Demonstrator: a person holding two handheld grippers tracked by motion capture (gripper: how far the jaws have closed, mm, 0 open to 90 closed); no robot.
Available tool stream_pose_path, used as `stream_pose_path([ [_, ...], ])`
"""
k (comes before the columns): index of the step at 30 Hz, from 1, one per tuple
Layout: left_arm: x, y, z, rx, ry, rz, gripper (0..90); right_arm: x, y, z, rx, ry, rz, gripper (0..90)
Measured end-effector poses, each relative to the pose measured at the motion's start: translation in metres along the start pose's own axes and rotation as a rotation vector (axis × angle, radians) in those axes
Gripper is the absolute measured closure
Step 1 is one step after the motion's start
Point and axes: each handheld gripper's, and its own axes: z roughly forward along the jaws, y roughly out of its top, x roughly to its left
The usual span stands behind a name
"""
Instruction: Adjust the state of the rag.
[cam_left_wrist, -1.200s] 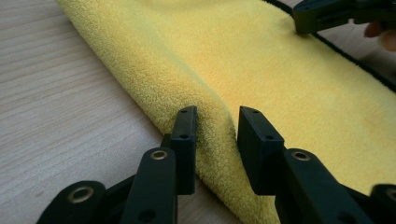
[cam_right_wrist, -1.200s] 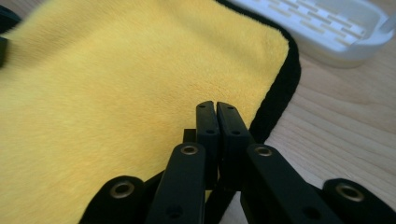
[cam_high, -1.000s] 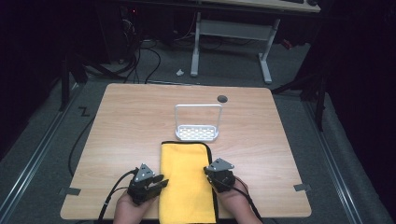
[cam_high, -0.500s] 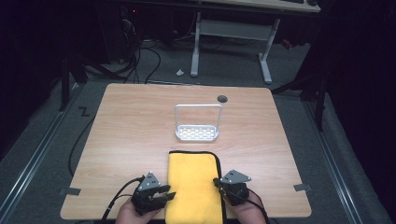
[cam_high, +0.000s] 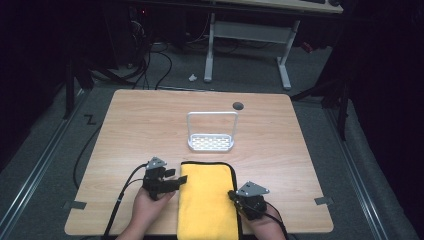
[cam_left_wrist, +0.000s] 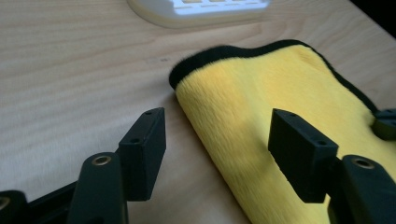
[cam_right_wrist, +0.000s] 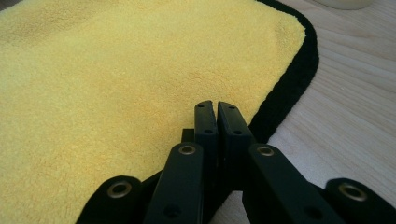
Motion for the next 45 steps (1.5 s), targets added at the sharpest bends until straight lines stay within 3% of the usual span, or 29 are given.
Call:
stream_pose_path([
  [2, 0.002, 0.008, 0.007, -0.001, 0.007, -0.002, 37.3, 0.0, 0.0, 0.0, 0.0, 0.002, 0.001, 87.6],
  [4, 0.006, 0.015, 0.011, -0.013, 0.014, -0.034, 42.9, 0.0, 0.0, 0.0, -0.001, 0.001, 0.0, 87.4],
  [6, 0.008, 0.019, 0.016, 0.017, 0.014, -0.047, 44.5, 0.0, 0.0, 0.0, 0.0, 0.002, -0.001, 87.4],
  [10, 0.004, 0.019, 0.022, 0.065, 0.022, -0.024, 52.3, -0.001, 0.0, 0.0, -0.002, 0.003, -0.003, 87.4],
  [12, 0.002, 0.018, 0.023, 0.067, 0.045, -0.006, 55.4, -0.001, 0.0, 0.0, -0.001, 0.004, -0.002, 87.3],
  [15, -0.002, 0.016, 0.024, 0.073, 0.042, 0.016, 63.7, -0.001, 0.0, 0.0, -0.003, 0.004, -0.008, 86.8],
  [20, -0.004, 0.006, 0.025, 0.023, 0.037, 0.077, 78.2, -0.001, 0.001, 0.0, -0.015, 0.016, 0.015, 80.6],
  [26, -0.005, 0.002, 0.023, 0.0, 0.043, 0.074, 79.0, -0.009, 0.016, -0.003, -0.084, -0.069, 0.068, 70.6],
  [28, -0.004, 0.002, 0.023, 0.001, 0.036, 0.068, 78.7, -0.018, 0.024, 0.005, -0.065, -0.096, 0.092, 64.4],
  [32, -0.003, 0.002, 0.022, 0.0, 0.032, 0.067, 78.2, -0.037, 0.036, 0.027, -0.02, -0.088, 0.158, 51.7],
  [36, -0.002, 0.002, 0.022, 0.002, 0.026, 0.059, 77.8, -0.046, 0.044, 0.045, 0.022, -0.085, 0.172, 44.4],
  [42, -0.002, 0.002, 0.023, 0.0, 0.026, 0.061, 77.0, -0.052, 0.049, 0.053, 0.042, -0.061, 0.193, 43.2],
  [45, -0.002, 0.002, 0.023, 0.0, 0.025, 0.057, 76.9, -0.051, 0.049, 0.053, 0.038, -0.061, 0.185, 50.5],
])
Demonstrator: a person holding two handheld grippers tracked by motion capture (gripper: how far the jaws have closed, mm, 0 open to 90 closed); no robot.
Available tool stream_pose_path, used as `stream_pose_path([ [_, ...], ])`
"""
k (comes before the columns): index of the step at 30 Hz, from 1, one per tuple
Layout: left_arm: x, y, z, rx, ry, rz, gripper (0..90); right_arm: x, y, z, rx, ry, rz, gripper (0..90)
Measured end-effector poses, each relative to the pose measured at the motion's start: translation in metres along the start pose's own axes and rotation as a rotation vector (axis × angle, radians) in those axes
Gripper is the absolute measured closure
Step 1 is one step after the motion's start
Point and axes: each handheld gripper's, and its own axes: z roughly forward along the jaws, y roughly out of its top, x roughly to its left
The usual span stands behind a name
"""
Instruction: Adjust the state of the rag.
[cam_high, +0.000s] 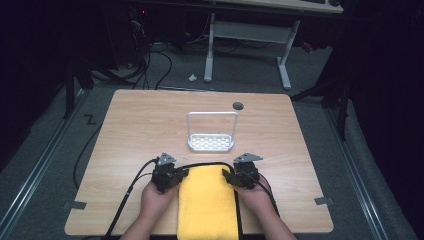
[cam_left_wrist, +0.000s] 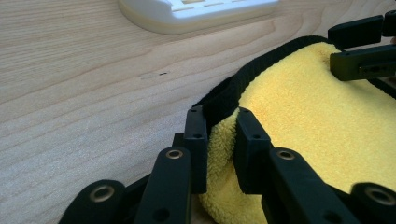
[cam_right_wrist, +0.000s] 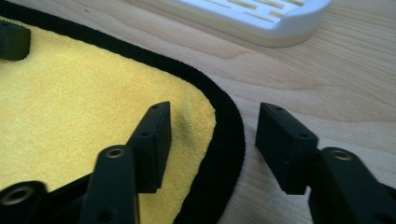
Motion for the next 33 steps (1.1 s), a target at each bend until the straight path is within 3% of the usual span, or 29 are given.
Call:
stream_pose_path([
  [4, 0.0, 0.0, 0.0, 0.004, -0.001, -0.002, 76.8, 0.003, -0.001, -0.001, -0.004, 0.013, -0.002, 62.9],
  [10, 0.0, 0.0, 0.0, 0.003, -0.001, -0.002, 76.6, 0.002, -0.003, -0.002, -0.012, 0.055, 0.043, 75.7],
  [13, 0.0, 0.0, 0.0, 0.003, -0.002, -0.004, 76.6, 0.005, -0.004, -0.002, -0.015, 0.051, 0.026, 79.7],
  [17, 0.001, 0.0, 0.0, 0.0, -0.004, -0.006, 76.4, 0.009, -0.006, -0.002, -0.032, 0.033, 0.006, 81.5],
  [24, 0.002, -0.001, -0.003, -0.008, -0.019, -0.012, 76.2, 0.02, -0.013, -0.014, -0.109, -0.03, -0.048, 81.7],
  [29, 0.002, -0.003, -0.006, -0.032, -0.031, -0.008, 77.1, 0.019, -0.013, -0.019, -0.131, -0.014, -0.027, 81.9],
  [33, -0.002, -0.005, -0.009, -0.057, -0.036, 0.019, 78.8, 0.018, -0.017, -0.018, -0.12, -0.007, -0.028, 82.1],
])
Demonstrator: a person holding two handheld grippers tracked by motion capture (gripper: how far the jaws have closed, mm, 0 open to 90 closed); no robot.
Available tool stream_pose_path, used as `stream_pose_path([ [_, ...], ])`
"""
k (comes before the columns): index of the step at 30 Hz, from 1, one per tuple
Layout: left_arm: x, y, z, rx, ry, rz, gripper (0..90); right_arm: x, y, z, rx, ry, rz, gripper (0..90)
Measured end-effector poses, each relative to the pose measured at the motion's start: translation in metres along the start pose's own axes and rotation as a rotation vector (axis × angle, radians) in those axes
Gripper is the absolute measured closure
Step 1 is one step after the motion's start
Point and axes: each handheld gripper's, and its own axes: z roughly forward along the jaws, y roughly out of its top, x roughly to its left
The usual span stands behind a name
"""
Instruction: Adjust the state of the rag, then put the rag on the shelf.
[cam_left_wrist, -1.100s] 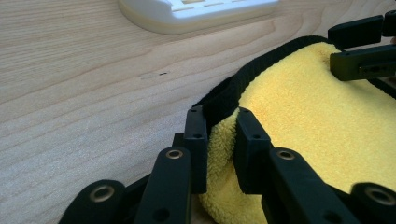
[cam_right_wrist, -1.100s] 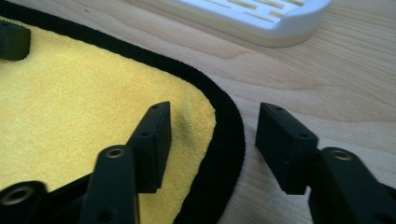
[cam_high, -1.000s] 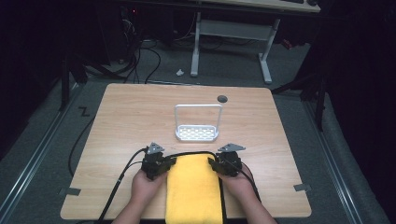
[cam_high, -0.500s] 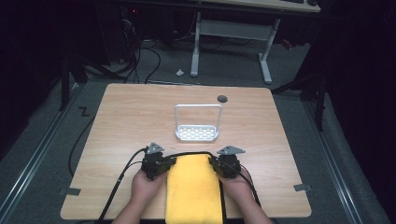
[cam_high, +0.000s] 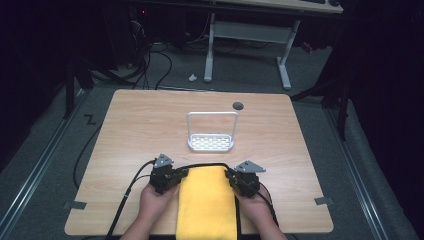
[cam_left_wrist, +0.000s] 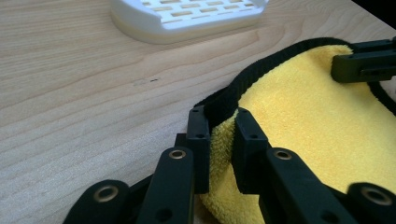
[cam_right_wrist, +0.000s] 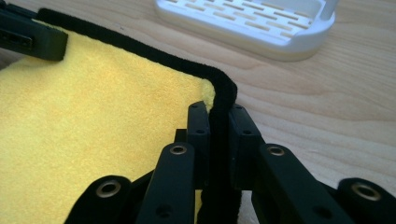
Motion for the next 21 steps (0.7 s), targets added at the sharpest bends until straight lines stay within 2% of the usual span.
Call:
stream_pose_path([
  [4, -0.001, -0.001, -0.001, -0.014, -0.002, 0.0, 79.3, 0.002, -0.003, -0.001, 0.0, -0.006, -0.016, 82.1],
  [7, 0.0, 0.0, -0.002, -0.017, -0.002, -0.004, 79.8, 0.004, -0.002, -0.006, -0.028, -0.015, -0.018, 82.1],
  [11, -0.002, 0.001, -0.004, -0.037, 0.001, 0.011, 81.4, 0.007, -0.001, -0.008, -0.054, -0.034, -0.048, 82.0],
  [17, -0.01, 0.003, -0.018, -0.129, 0.015, 0.02, 81.4, 0.01, 0.007, -0.018, -0.109, -0.041, -0.057, 82.0],
  [19, -0.014, 0.008, -0.023, -0.157, 0.019, 0.032, 81.4, 0.011, 0.009, -0.023, -0.137, -0.045, -0.059, 82.0],
  [21, -0.016, 0.014, -0.026, -0.17, 0.009, 0.039, 81.8, 0.013, 0.013, -0.027, -0.156, -0.059, -0.081, 82.0],
])
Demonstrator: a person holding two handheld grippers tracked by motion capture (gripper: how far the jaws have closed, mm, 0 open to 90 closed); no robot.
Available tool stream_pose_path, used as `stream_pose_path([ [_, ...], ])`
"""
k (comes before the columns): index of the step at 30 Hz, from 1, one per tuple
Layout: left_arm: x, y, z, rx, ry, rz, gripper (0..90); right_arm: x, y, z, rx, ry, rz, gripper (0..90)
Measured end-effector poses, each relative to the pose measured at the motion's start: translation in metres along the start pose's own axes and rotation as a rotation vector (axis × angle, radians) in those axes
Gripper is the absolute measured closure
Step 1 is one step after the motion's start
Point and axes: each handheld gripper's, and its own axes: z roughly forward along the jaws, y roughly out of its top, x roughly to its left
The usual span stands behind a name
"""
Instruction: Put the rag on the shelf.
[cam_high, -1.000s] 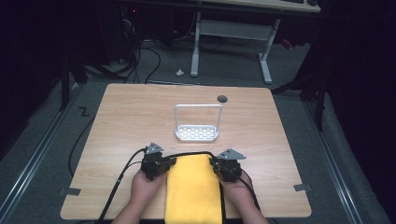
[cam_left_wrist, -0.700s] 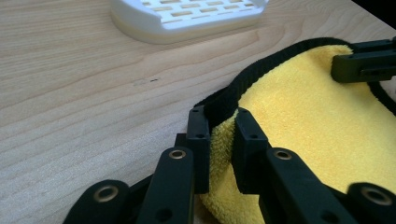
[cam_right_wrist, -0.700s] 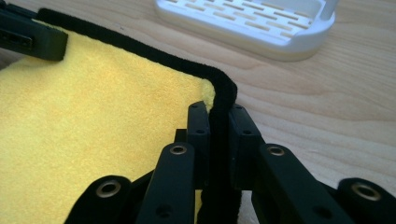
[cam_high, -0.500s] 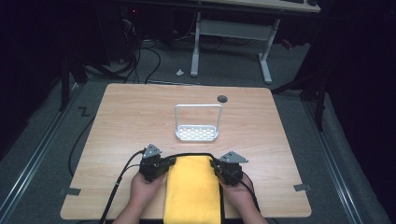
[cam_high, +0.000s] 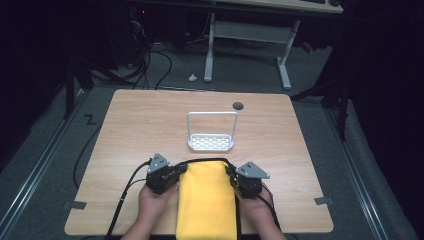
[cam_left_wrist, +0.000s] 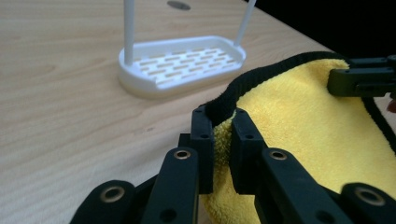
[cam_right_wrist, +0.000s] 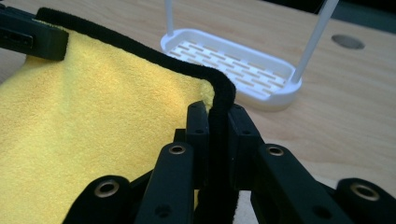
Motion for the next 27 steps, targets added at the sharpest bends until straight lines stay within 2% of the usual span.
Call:
stream_pose_path([
  [2, -0.002, 0.006, -0.003, -0.01, 0.007, 0.006, 82.0, 0.001, 0.004, -0.004, -0.019, -0.009, -0.008, 81.9],
  [6, -0.006, 0.016, -0.01, -0.029, -0.009, 0.009, 82.4, 0.002, 0.009, -0.01, -0.051, -0.017, -0.006, 81.9],
  [10, -0.01, 0.027, -0.015, -0.06, -0.019, 0.012, 82.4, 0.003, 0.016, -0.014, -0.069, -0.022, -0.027, 81.8],
  [14, -0.013, 0.039, -0.02, -0.082, -0.015, 0.022, 82.5, 0.0, 0.028, -0.02, -0.1, -0.021, -0.031, 81.8],
  [19, -0.019, 0.056, -0.025, -0.113, -0.006, 0.055, 82.5, -0.002, 0.039, -0.027, -0.139, -0.024, -0.038, 81.8],
  [27, -0.02, 0.078, -0.031, -0.163, 0.002, 0.068, 82.5, -0.006, 0.061, -0.034, -0.196, -0.025, -0.034, 81.7],
])
